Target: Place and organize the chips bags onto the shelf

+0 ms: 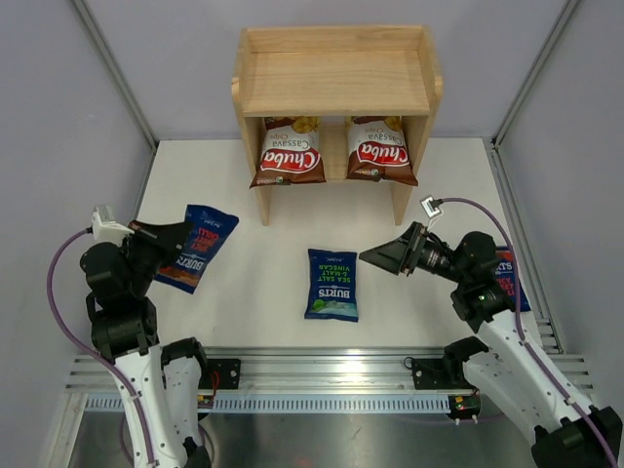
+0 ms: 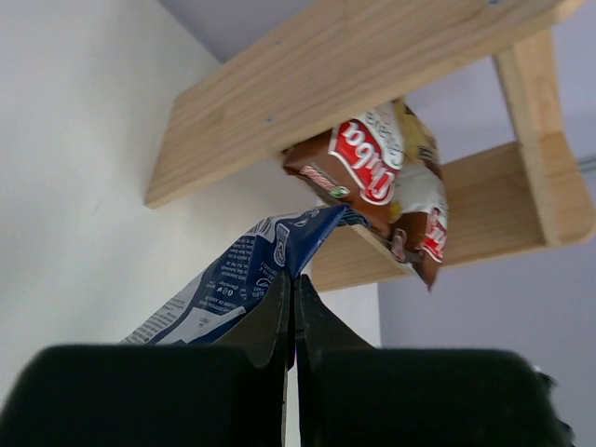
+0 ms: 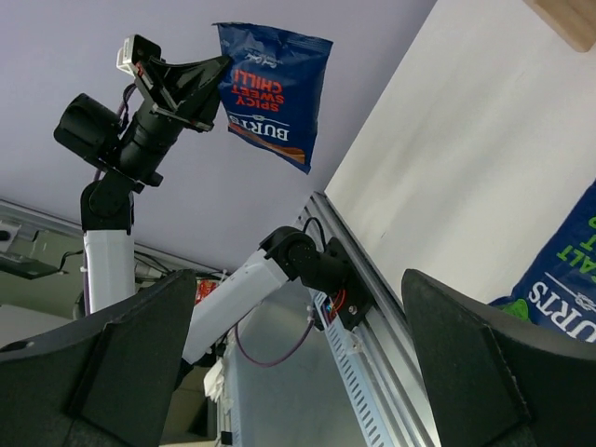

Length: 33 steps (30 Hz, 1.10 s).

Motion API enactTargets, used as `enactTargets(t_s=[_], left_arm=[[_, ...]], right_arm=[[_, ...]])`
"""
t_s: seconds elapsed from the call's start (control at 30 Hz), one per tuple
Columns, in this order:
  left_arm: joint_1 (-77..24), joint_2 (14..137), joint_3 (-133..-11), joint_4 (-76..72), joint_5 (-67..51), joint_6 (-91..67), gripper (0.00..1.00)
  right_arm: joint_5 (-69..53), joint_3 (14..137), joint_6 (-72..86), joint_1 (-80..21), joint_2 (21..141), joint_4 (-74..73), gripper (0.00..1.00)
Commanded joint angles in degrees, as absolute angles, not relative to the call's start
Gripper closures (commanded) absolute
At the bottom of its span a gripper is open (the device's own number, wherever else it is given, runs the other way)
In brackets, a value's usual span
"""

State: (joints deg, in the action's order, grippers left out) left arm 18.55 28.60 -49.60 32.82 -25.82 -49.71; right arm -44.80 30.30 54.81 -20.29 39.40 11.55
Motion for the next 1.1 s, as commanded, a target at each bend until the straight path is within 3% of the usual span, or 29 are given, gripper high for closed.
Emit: enactTargets(t_s=[0.0,0.17,0.43,0.7,1.07], left_arm=[[18.37,28.83,-54.66,28.57,-35.75,-55.28,1.00],[18.11,31.72,-64.31,24.61,-38.84,-60.02,1.00],[14.68,35.77,-68.64,13.81,-42.19,-71.36,1.00],[10.38,34.81,-66.71,3.08,-42.72,-83.23,1.00],[7.82,30.41,-65.22,7.65,-39.11,-89.29,1.00]], right_arm=[[-47.03,30.06,58.97,-22.58,42.35,26.70,0.01],[-40.54,32.16,55.47,-33.80,47.81,32.51,0.01],[-24.45,35.50,43.53,-50.78,57.90,43.31,0.01],[-16.79,41.91,37.01,-59.05,70.91,56.77,0.01],[-15.12,55.97,30.85,-64.69,85.34,66.36,0.01]])
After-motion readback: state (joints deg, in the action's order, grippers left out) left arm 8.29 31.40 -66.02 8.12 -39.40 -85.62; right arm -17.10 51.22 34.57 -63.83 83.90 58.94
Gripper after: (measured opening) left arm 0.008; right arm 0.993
